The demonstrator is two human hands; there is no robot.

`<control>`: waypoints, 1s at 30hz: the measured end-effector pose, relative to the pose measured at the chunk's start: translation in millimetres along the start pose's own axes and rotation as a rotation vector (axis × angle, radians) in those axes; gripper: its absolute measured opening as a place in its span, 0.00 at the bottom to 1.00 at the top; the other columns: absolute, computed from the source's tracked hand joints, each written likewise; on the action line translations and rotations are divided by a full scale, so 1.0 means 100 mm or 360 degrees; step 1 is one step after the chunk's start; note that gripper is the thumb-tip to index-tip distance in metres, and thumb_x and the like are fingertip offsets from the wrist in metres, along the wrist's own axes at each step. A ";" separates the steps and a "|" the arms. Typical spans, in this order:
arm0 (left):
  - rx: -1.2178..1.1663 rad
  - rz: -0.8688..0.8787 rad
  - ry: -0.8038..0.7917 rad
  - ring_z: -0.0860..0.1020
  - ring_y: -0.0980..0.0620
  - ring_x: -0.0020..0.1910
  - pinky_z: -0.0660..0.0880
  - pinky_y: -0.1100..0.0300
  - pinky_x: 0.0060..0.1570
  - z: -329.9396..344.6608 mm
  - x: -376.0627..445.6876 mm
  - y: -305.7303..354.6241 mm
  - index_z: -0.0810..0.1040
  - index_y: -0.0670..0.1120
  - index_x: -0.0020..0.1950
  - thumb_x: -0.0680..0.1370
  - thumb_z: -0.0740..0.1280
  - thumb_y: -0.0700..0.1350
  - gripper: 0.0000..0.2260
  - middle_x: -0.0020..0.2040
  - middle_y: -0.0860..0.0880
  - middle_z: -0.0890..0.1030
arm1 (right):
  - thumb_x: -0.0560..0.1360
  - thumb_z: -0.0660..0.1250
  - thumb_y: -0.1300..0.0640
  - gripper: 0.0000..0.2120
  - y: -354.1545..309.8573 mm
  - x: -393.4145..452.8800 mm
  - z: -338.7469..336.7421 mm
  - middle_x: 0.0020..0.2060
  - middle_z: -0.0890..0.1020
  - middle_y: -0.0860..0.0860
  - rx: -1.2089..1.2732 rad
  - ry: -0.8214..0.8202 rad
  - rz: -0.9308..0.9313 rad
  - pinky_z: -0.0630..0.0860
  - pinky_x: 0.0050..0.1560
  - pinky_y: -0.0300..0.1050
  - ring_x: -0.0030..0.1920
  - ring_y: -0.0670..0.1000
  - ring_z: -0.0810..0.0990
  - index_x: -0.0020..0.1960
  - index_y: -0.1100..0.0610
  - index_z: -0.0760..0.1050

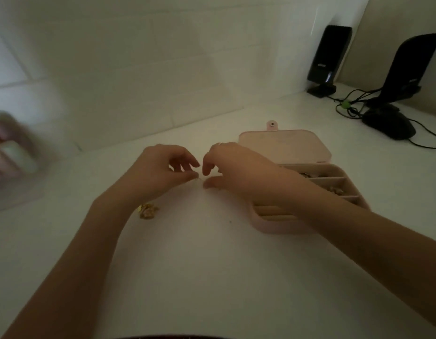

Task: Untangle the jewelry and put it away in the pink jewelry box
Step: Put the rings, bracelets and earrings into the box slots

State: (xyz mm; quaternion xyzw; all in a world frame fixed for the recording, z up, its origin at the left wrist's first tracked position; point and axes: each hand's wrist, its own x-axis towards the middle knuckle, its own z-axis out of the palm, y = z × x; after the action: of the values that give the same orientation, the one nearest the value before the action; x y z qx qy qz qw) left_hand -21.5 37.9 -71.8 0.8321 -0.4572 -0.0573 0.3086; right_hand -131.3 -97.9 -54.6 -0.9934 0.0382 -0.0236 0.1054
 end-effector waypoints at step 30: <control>-0.1370 -0.0107 0.0308 0.83 0.51 0.36 0.78 0.62 0.40 -0.05 -0.02 0.25 0.77 0.43 0.45 0.69 0.73 0.39 0.08 0.36 0.46 0.84 | 0.70 0.72 0.63 0.11 0.26 -0.19 -0.17 0.44 0.84 0.62 0.1423 -0.0005 0.0245 0.75 0.46 0.43 0.40 0.51 0.79 0.52 0.60 0.78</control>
State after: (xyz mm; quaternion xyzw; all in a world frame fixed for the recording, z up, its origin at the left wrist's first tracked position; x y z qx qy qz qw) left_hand -39.3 32.1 -53.6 0.6438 -0.3333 -0.1742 0.6664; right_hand -153.0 -124.8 -44.6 -0.8446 0.0980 -0.0284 0.5256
